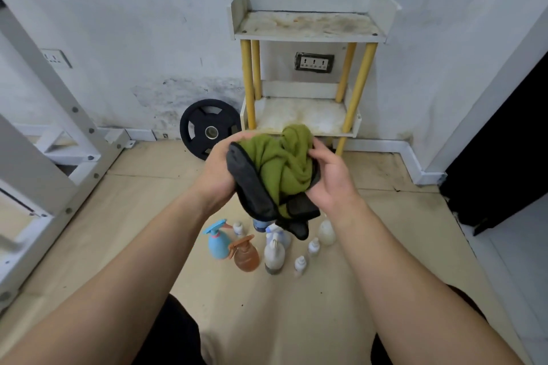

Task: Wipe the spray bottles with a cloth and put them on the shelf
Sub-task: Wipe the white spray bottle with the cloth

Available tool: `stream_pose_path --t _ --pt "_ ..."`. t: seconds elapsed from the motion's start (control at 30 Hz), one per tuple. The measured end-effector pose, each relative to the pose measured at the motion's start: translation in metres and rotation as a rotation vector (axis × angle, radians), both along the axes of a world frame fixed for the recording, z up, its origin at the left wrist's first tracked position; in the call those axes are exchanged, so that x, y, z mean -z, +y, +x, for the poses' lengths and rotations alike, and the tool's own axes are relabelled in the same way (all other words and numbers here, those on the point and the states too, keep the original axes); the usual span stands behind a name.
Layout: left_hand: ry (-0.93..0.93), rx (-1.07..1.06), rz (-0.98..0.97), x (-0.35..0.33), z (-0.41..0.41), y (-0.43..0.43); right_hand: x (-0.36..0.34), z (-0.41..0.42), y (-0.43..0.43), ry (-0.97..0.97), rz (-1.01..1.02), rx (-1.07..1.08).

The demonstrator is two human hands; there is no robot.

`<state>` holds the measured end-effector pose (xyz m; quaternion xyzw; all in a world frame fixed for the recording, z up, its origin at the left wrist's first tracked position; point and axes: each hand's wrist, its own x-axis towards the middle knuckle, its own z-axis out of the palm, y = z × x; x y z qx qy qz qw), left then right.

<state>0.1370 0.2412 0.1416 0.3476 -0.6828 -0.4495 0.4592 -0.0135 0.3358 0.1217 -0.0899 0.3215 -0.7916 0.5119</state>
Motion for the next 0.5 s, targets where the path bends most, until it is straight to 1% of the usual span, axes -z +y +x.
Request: stream_pose_path --t 0.03,0.07,0.1,0.17,0.2,0.27,0.3,0.33,0.4,0.43,0.47,0.5 --pt "-0.034 0.112 0.037 0.002 0.006 0.007 -0.002 0.002 0.006 0.016 -0.021 -0.004" --pt "-0.051 0.202 0.123 0.014 0.009 0.007 -0.005 0.006 0.012 0.026 -0.033 -0.021" --pt "-0.087 0.342 0.226 0.024 0.019 0.011 -0.006 0.013 0.019 0.053 -0.027 -0.042" --pt "-0.271 0.516 0.290 0.044 0.040 0.019 0.002 0.029 0.033 0.090 0.029 -0.082" --pt "-0.315 0.595 0.312 0.056 0.040 0.025 0.012 0.035 0.037 0.094 0.070 -0.106" --pt "-0.242 0.723 0.473 0.072 0.041 0.037 0.032 0.045 0.045 0.063 0.157 -0.124" --pt "-0.236 0.725 0.538 0.080 0.040 0.043 0.042 0.048 0.049 0.066 0.212 -0.108" --pt "-0.276 0.677 0.569 0.088 0.039 0.045 0.053 0.049 0.052 0.111 0.282 -0.091" --pt "-0.407 0.523 0.596 0.107 0.041 0.048 0.072 0.053 0.059 0.256 0.445 -0.071" --pt "-0.470 0.442 0.618 0.115 0.041 0.049 0.082 0.056 0.064 0.317 0.511 -0.099" --pt "-0.516 0.364 0.636 0.126 0.040 0.050 0.094 0.059 0.070 0.299 0.543 -0.193" --pt "-0.546 0.294 0.649 0.138 0.040 0.051 0.105 0.064 0.077 0.237 0.568 -0.318"
